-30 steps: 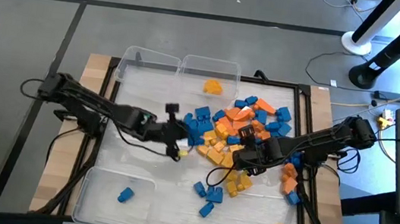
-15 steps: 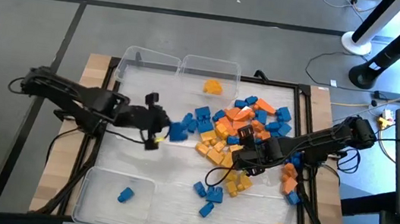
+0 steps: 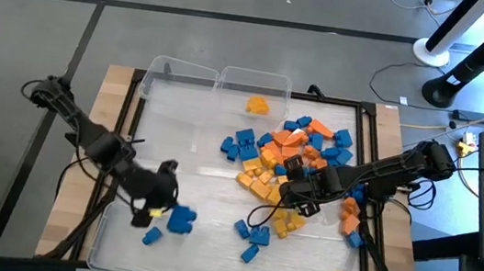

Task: Sort blocks
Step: Put the blue game piece into the bottom transparent bin, then put the yellow game piece into the top right transparent bin

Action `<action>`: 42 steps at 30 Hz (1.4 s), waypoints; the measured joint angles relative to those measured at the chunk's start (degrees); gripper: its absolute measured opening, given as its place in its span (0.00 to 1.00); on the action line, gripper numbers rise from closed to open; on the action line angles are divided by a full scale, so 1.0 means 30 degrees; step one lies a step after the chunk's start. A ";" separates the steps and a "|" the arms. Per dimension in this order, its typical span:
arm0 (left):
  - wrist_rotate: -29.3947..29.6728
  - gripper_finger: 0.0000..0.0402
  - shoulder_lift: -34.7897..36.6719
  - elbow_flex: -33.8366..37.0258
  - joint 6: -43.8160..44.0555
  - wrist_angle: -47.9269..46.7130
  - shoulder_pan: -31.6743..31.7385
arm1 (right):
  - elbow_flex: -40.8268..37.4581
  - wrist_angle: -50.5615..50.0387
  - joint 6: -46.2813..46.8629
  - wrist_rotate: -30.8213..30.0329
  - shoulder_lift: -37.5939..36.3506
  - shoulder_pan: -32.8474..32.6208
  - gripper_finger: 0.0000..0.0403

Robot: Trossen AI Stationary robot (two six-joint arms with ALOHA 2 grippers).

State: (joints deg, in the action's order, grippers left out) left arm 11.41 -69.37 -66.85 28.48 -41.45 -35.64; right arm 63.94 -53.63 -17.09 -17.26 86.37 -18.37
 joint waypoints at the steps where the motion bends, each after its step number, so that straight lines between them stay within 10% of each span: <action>1: 0.0007 0.00 -0.0200 0.0000 0.0759 0.0005 -0.0371 | 0.0000 0.0007 -0.0162 0.0544 0.0000 0.0000 0.45; 30: -0.0841 0.01 -0.2503 0.0000 1.6359 -0.2068 -0.4677 | 0.0007 0.1387 -0.4550 0.3477 0.1953 0.0000 0.45; 42: -0.1133 0.27 -0.2503 0.0000 1.8424 -0.1933 -0.4670 | 0.0007 0.1387 -0.5745 0.3485 0.1953 0.0000 0.45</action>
State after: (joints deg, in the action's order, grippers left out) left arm 8.01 -76.88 -66.85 83.75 -47.24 -49.65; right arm 63.96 -49.47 -34.33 -6.81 92.23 -18.37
